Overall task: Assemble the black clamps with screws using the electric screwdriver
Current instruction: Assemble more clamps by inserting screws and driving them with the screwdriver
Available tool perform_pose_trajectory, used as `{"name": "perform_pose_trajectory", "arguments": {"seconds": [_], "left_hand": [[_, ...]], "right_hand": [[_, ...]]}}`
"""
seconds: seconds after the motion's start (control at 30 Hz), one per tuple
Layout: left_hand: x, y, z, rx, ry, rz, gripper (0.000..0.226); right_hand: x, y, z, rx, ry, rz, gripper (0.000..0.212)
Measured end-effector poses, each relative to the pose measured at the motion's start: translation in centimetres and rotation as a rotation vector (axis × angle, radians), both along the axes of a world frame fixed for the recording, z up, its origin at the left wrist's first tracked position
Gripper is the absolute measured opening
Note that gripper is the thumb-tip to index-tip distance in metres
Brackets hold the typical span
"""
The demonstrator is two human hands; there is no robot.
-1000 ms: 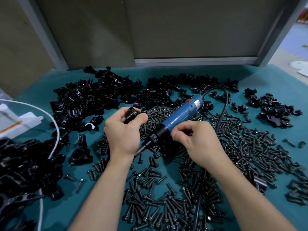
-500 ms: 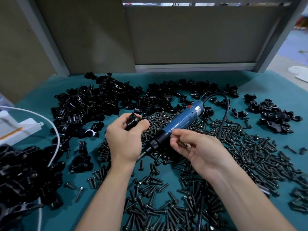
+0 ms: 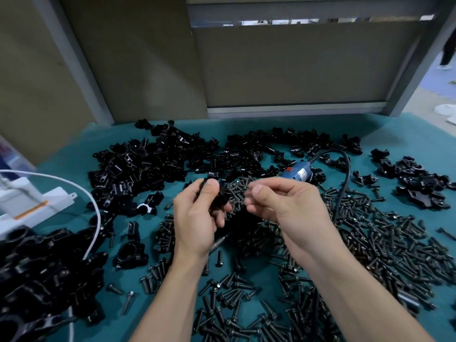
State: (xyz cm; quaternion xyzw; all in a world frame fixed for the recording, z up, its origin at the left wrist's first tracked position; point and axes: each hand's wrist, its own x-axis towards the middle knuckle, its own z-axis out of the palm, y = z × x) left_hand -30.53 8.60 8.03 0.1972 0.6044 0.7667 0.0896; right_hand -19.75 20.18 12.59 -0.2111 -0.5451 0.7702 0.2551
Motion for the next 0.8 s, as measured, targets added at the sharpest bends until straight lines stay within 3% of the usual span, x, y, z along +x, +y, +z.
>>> {"name": "perform_pose_trajectory", "arguments": {"seconds": [0.13, 0.23, 0.33, 0.57, 0.8], "left_hand": [[-0.2, -0.1, 0.1, 0.018, -0.001, -0.055, 0.041], [-0.2, -0.1, 0.4, 0.085, -0.062, -0.097, 0.042], [-0.4, -0.3, 0.5, 0.108, -0.109, -0.13, 0.045], [-0.5, -0.3, 0.7, 0.046, 0.024, -0.19, 0.041], [-0.7, -0.4, 0.5, 0.036, 0.04, -0.191, 0.042]], "right_hand": [[-2.2, -0.2, 2.0, 0.078, 0.069, 0.048, 0.023], [-2.6, 0.3, 2.2, 0.192, 0.063, 0.04, 0.018], [-2.4, 0.7, 1.9, 0.402, -0.049, 0.044, 0.016], [-2.1, 0.9, 1.7, 0.89, -0.304, 0.043, 0.016], [-1.9, 0.8, 2.4, 0.954, -0.33, 0.022, 0.013]]}}
